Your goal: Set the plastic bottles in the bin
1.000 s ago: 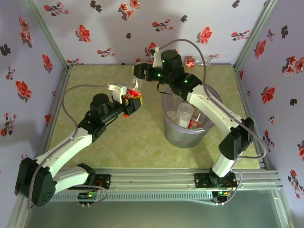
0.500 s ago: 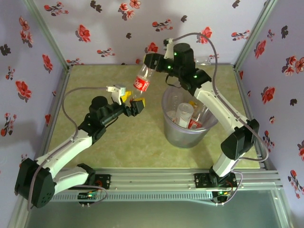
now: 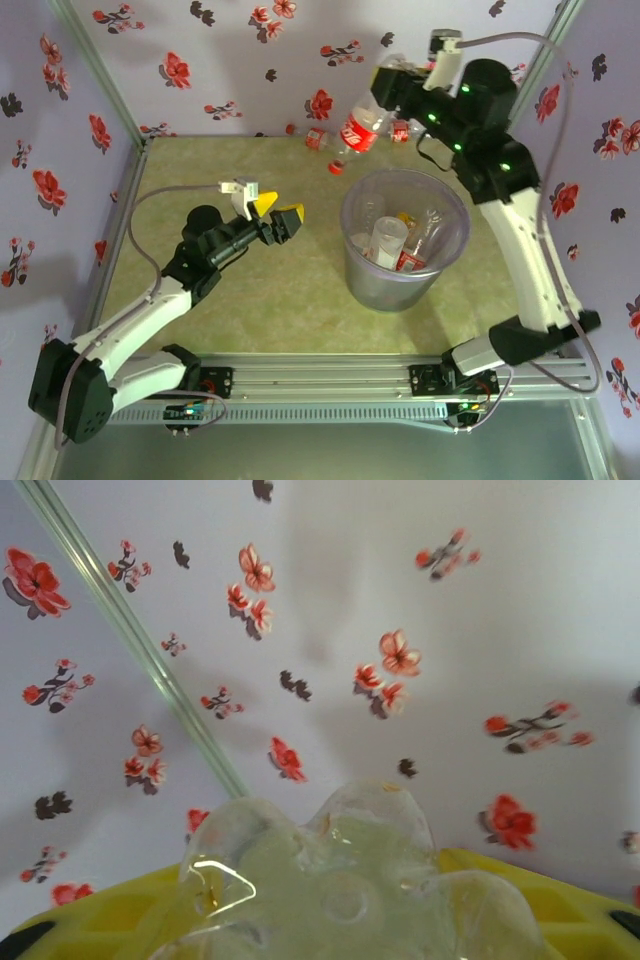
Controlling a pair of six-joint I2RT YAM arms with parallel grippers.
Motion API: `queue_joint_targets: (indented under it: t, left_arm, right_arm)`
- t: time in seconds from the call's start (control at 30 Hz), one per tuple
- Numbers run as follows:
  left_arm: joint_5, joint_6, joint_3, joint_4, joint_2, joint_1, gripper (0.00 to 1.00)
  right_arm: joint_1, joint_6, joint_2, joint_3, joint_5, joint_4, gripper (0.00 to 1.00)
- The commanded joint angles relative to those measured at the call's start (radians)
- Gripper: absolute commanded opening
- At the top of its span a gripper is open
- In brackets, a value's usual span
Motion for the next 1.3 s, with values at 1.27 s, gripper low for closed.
queue_joint_targets:
  t: [1.27]
  left_arm:
    - [0.042, -0.245, 0.204, 0.271, 0.388, -0.181, 0.76]
  right_arm:
    - [0.014, -0.131, -0.194, -0.304, 0.067, -0.244, 0.34]
